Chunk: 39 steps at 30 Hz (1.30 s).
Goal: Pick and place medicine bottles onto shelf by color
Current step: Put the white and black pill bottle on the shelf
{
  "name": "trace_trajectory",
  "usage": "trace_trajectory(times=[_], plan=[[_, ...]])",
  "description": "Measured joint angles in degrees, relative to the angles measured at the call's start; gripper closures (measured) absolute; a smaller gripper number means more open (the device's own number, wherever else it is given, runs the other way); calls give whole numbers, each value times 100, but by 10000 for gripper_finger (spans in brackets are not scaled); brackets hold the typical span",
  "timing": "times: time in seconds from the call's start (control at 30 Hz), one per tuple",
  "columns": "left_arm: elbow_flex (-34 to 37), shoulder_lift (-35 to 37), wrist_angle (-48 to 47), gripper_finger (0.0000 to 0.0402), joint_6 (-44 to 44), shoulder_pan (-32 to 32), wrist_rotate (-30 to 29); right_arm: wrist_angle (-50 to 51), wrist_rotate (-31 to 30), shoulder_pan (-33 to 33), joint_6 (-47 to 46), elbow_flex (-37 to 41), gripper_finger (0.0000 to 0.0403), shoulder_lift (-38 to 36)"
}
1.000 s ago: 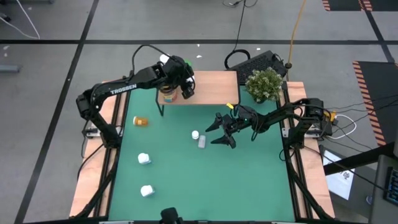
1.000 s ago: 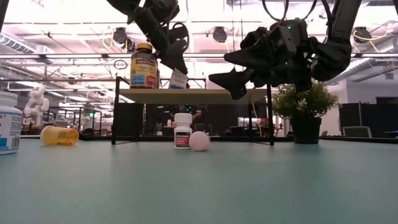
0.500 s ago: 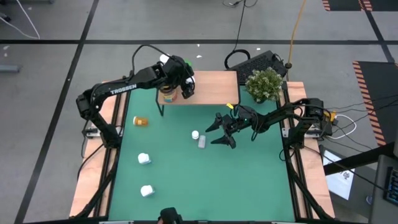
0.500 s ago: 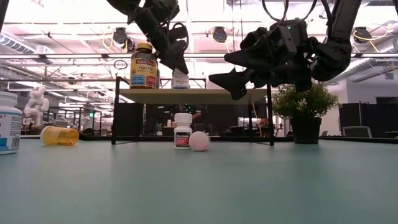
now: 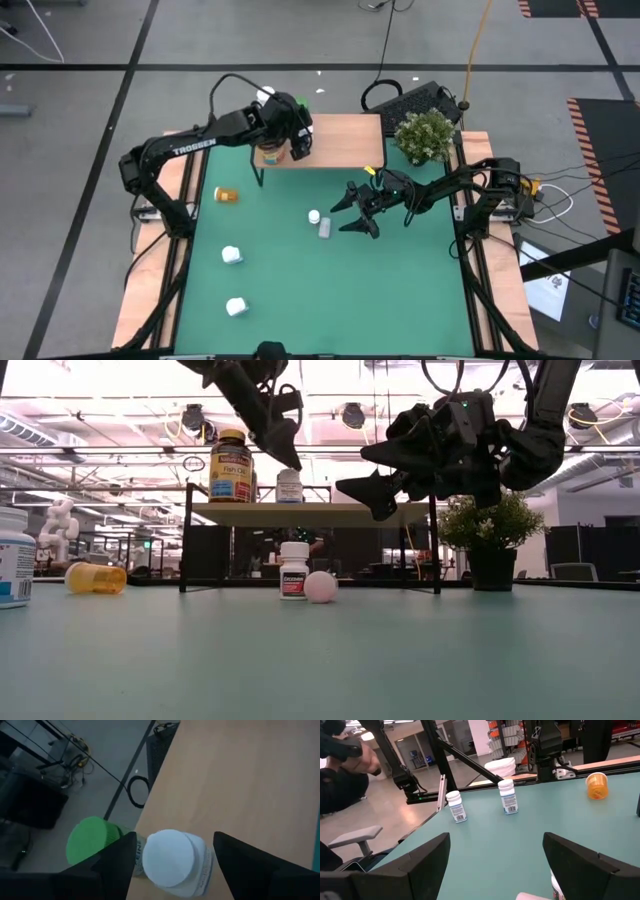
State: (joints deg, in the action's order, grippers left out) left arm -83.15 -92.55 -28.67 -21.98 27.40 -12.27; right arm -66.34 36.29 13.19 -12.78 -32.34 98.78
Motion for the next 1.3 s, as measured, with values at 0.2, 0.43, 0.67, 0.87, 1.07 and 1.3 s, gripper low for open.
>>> trace_trajectory(times=[0.2,0.43,0.67,0.87,1.07,1.3], plan=[[-7,293,-87,139,-45,-317,-385,23,0,0,12,0,91,4],[-16,1135,-856,146,596,-970,-681,226,-13,-10,274,-2,91,5],[412,1811,-1865,183,2143,-1923,-629,185,-201,-428,678,-4,91,4],[1713,2565,-1432,219,3124,-3281,-613,1207,-1640,-904,1324,-348,91,4],[2913,2984,-748,227,4250,-4641,-1811,2793,-2493,-1192,1831,-1419,91,4],[3749,2992,-915,227,5614,-5478,-2275,3804,-3049,-1519,2134,-3028,91,666]])
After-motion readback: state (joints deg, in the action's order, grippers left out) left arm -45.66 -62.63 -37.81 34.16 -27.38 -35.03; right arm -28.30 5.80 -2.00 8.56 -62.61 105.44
